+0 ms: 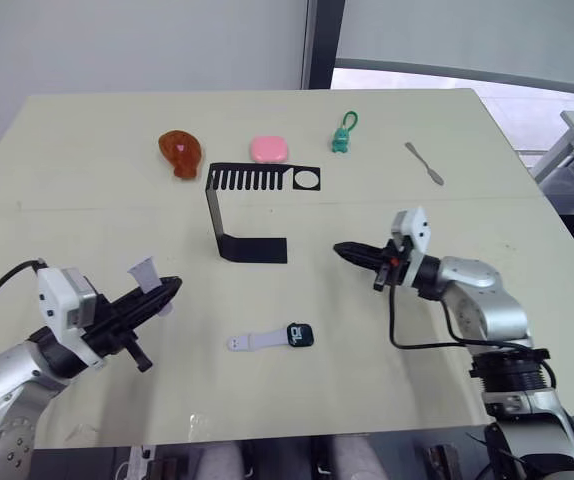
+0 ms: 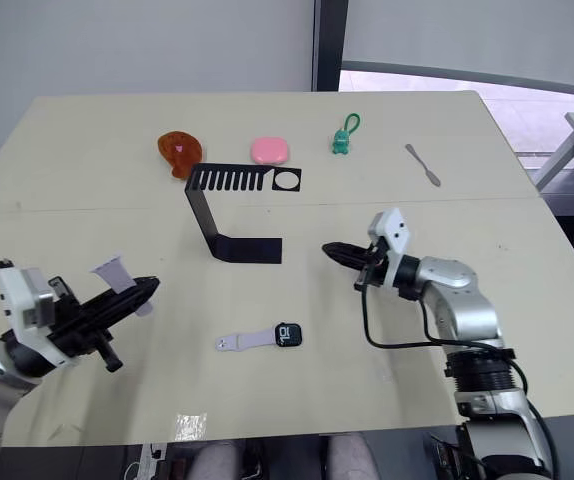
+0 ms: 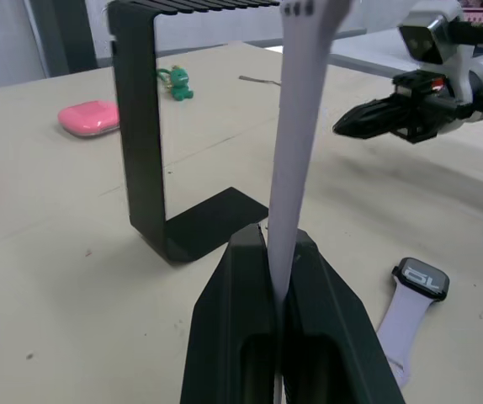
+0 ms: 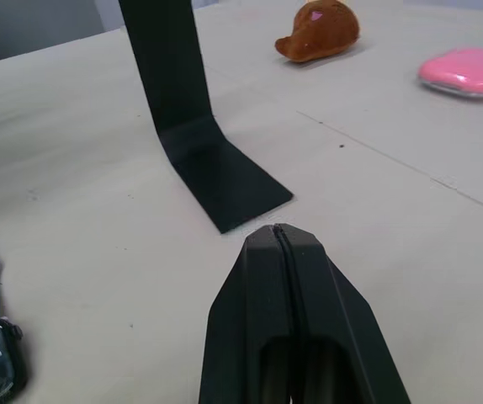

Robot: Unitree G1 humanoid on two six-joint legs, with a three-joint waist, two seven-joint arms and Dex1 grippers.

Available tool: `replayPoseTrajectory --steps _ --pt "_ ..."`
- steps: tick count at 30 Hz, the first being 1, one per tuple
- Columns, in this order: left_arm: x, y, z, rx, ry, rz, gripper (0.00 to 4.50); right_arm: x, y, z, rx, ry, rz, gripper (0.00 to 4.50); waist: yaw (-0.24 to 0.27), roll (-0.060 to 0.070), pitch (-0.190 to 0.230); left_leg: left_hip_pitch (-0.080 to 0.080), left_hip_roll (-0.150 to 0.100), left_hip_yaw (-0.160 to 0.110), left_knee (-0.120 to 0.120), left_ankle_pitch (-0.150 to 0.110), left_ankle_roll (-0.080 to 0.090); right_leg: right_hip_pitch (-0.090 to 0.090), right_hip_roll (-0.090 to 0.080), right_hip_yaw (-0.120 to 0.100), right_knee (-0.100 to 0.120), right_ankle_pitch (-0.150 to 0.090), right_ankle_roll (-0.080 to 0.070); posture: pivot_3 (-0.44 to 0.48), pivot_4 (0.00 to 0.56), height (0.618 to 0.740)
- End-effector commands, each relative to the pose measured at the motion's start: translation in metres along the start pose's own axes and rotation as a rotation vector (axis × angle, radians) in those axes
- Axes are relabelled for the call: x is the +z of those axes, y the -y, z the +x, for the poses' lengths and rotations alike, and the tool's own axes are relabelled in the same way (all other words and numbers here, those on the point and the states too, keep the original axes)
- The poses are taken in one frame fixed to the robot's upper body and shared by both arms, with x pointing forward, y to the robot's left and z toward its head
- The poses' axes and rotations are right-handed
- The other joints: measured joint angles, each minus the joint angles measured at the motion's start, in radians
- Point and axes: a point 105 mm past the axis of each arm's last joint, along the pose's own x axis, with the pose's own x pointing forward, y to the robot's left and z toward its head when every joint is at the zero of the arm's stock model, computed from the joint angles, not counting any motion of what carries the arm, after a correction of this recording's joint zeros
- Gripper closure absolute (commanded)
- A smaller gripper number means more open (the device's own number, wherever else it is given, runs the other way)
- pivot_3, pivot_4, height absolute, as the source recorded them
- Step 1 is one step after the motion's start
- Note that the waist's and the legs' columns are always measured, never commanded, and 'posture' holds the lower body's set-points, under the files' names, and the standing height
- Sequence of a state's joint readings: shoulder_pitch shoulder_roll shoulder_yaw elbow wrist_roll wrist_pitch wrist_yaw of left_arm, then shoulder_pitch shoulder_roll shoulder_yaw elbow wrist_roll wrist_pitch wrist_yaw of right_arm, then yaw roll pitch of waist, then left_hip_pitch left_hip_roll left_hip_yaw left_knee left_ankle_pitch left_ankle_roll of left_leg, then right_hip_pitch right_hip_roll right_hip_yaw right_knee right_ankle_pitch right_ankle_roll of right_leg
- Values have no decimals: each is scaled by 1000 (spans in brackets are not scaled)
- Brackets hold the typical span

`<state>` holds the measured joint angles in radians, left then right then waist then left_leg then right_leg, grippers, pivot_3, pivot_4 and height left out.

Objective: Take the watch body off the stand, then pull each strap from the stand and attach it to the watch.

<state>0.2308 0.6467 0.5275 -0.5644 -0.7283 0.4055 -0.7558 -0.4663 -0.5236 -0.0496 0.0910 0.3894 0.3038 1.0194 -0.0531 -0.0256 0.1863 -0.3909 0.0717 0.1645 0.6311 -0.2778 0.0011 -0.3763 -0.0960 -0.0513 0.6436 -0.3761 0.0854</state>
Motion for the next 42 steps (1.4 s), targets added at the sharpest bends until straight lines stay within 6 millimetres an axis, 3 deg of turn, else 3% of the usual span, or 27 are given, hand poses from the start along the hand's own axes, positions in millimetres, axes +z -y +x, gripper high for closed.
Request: replayPoseTrajectory --steps 1,6,9,13,16,19,22,29,33,42 --pt "5 -7 -14 -7 -11 23 4467 8 5 -35 -37 7 -48 4500 3 0 0 0 0 0 0 0 0 0 0 0 0 0 0 0 150 740" --pt "0 -22 -30 26 -59 46 4467 -8 5 -83 -116 -76 -64 4500 11 0 0 0 -1 1 -1 0 1 1 0 0 -4 0 0 0 150 740" --pt "1 -24 -27 -1 -57 26 4467 -13 2 -95 -159 -83 -46 4500 5 -1 0 0 -1 2 0 0 1 1 0 0 -3 0 0 0 150 740" --pt "6 -16 -11 -99 -35 -26 4467 -12 -9 -88 -150 -46 -22 4500 -1 -1 1 2 0 2 0 0 1 1 0 1 1 1 0 0 150 740" --pt "17 7 16 -280 -5 -124 4467 2 -29 -72 -104 58 88 4500 2 -1 1 3 0 0 -1 2 0 1 0 0 3 1 -1 0 150 740" --pt "18 24 31 -392 -16 -188 4467 12 -49 -60 -25 108 176 4500 4 -1 1 3 0 -1 -1 4 -1 1 0 0 5 2 -1 0 150 740" --pt "15 41 46 -502 -45 -251 4500 25 -68 -45 61 167 269 3719 2 -1 1 3 0 -1 -1 3 -1 1 1 1 4 2 -1 0 150 740" --pt "9 64 74 -691 -120 -340 4500 51 -108 -8 252 261 400 192 5 -1 1 2 0 -1 1 4 -1 0 1 1 6 2 -1 0 150 740" --pt "15 70 91 -733 -90 -388 4500 55 -121 5 293 294 446 89 18 -1 1 1 -2 -1 2 4 0 0 1 1 6 2 -1 0 150 740" --pt "10 74 95 -814 -122 -461 4500 56 -133 23 332 355 538 89 23 -1 1 1 -1 -1 4 4 0 -1 1 1 7 1 -1 0 150 740"
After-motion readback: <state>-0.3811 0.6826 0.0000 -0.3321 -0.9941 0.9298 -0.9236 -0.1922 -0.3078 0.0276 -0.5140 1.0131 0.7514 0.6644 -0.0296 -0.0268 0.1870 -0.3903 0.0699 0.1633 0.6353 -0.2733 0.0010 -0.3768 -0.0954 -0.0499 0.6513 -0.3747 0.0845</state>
